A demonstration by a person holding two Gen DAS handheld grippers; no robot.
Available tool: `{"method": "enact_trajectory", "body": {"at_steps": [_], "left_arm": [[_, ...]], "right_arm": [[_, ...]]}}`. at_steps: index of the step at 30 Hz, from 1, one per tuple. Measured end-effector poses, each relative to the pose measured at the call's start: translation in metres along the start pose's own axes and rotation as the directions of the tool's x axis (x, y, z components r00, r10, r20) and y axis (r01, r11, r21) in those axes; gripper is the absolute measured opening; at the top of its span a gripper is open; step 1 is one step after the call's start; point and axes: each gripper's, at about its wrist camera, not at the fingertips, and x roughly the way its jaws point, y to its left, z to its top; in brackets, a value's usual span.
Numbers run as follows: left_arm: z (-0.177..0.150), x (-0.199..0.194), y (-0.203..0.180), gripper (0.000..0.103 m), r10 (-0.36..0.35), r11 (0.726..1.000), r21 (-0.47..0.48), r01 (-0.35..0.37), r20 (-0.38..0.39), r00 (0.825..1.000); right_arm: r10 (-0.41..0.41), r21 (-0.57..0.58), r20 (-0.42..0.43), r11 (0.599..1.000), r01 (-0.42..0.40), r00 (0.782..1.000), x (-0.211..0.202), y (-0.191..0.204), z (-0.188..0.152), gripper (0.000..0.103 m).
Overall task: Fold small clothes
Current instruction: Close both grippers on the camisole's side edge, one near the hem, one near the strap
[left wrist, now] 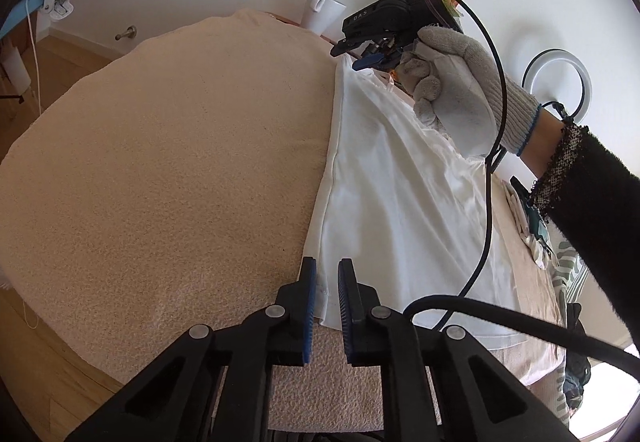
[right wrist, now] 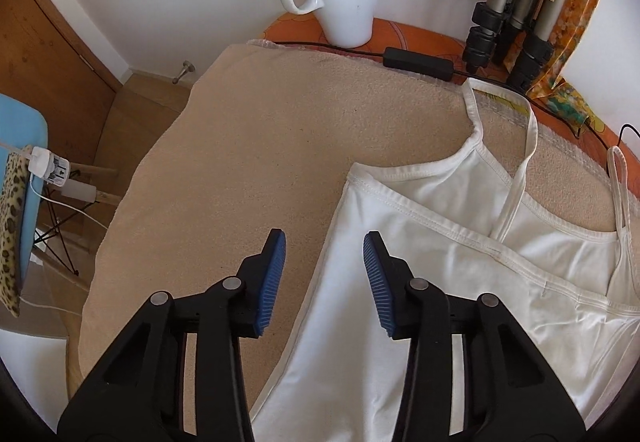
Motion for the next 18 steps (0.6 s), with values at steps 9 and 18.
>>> {"method": "enact_trajectory", "body": {"at_steps": [9,18], "left_arm": [[-0.002,0.001,-0.002,0.046,0.062,0.998,0.001,-0.062,0.005,0.998],[-0.002,0.011,0.010,0.008,-0.017,0.997,-0.073,0.017,-0.005,1.000]], "right_arm": [[-0.051,0.000,-0.035,0.999,0.051,0.998,0.017,0.003,0.015,0.041],[-0.059,0.031,-0.072,0.998,0.061,0.996,0.034,0.002,0.020,0.028]]}}
